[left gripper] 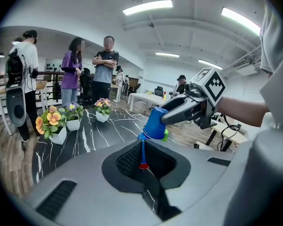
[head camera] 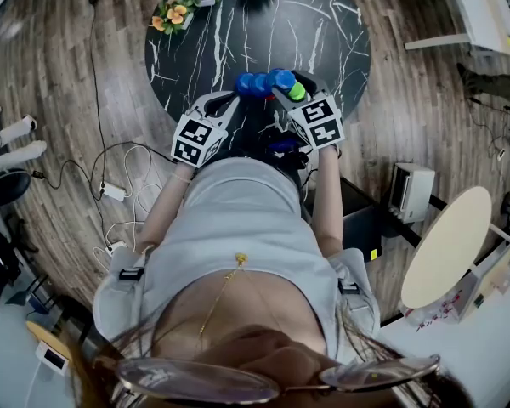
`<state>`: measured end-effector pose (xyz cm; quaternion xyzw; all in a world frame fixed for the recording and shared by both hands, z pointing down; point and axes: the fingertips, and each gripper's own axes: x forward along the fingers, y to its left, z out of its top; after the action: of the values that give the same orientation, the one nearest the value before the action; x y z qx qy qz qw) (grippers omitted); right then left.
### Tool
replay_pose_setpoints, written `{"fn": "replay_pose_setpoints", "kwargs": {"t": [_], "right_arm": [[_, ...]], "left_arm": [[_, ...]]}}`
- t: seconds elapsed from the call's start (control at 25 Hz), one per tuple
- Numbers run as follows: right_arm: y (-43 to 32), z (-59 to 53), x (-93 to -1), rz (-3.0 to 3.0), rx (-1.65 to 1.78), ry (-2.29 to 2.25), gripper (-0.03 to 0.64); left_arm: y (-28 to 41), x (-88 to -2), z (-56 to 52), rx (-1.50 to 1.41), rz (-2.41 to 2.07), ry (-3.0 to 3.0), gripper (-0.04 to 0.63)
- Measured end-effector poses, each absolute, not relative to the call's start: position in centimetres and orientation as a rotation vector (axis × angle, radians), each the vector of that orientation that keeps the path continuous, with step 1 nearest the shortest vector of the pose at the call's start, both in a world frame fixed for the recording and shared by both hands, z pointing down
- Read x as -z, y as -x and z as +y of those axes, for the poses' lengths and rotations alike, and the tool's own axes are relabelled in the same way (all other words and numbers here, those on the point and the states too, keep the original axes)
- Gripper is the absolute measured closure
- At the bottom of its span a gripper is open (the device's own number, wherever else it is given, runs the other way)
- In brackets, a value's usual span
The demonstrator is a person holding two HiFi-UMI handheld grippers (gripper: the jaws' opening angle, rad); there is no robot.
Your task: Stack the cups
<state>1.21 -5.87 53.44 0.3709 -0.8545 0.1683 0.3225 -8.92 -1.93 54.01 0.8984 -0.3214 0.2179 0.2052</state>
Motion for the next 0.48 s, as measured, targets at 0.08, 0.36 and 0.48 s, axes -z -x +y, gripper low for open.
{"fn": "replay_pose_setpoints", "kwargs": {"t": [0.08,0.36,0.48], "right_arm": [[-1.19,-5.92,-53.49,-2.247,-0.441,-0.974,0.377],[-1.04,-5.84,-53.24,-2.250,-0.430,-0.972,0.376],[-1.02,-5.81,-53.22,-2.251,-0.423,-0.970,0.374]], "left_arm": [[8.86,-54.06,-1.93,-0.609,-0.893,-2.502,0.557],[8.75,-54.01,-1.75,-0.612,-0.888,-2.502,0.557],[8.73,-54.05,-1.80,-0.612,-0.885,-2.502,0.557]]}}
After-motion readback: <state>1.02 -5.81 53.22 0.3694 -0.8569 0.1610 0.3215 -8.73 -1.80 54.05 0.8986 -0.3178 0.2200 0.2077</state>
